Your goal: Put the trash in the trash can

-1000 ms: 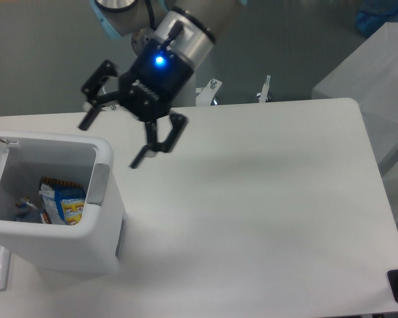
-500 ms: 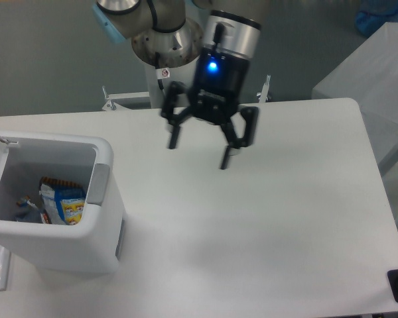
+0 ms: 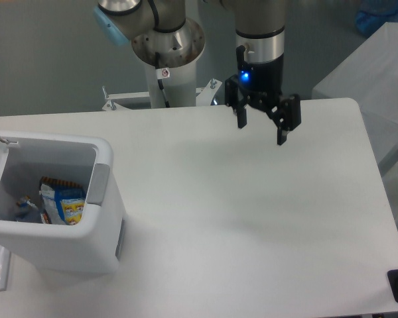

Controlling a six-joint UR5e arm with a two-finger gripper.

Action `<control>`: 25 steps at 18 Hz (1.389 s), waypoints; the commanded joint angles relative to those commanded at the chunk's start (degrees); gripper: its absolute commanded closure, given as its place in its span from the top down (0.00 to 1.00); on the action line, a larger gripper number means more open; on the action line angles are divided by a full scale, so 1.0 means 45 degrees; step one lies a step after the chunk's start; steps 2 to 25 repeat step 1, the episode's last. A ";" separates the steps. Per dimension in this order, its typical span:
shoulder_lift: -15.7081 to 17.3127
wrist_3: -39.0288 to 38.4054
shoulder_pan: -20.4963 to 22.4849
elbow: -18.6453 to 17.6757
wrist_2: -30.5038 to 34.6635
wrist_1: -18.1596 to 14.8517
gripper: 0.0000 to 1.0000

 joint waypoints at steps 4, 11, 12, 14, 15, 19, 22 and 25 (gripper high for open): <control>0.0058 0.0000 -0.0039 -0.0020 -0.0019 -0.0058 1.00; 0.0058 0.0000 -0.0039 -0.0020 -0.0019 -0.0058 1.00; 0.0058 0.0000 -0.0039 -0.0020 -0.0019 -0.0058 1.00; 0.0058 0.0000 -0.0039 -0.0020 -0.0019 -0.0058 1.00; 0.0058 0.0000 -0.0039 -0.0020 -0.0019 -0.0058 1.00; 0.0058 0.0000 -0.0039 -0.0020 -0.0019 -0.0058 1.00; 0.0058 0.0000 -0.0039 -0.0020 -0.0019 -0.0058 1.00; 0.0058 0.0000 -0.0039 -0.0020 -0.0019 -0.0058 1.00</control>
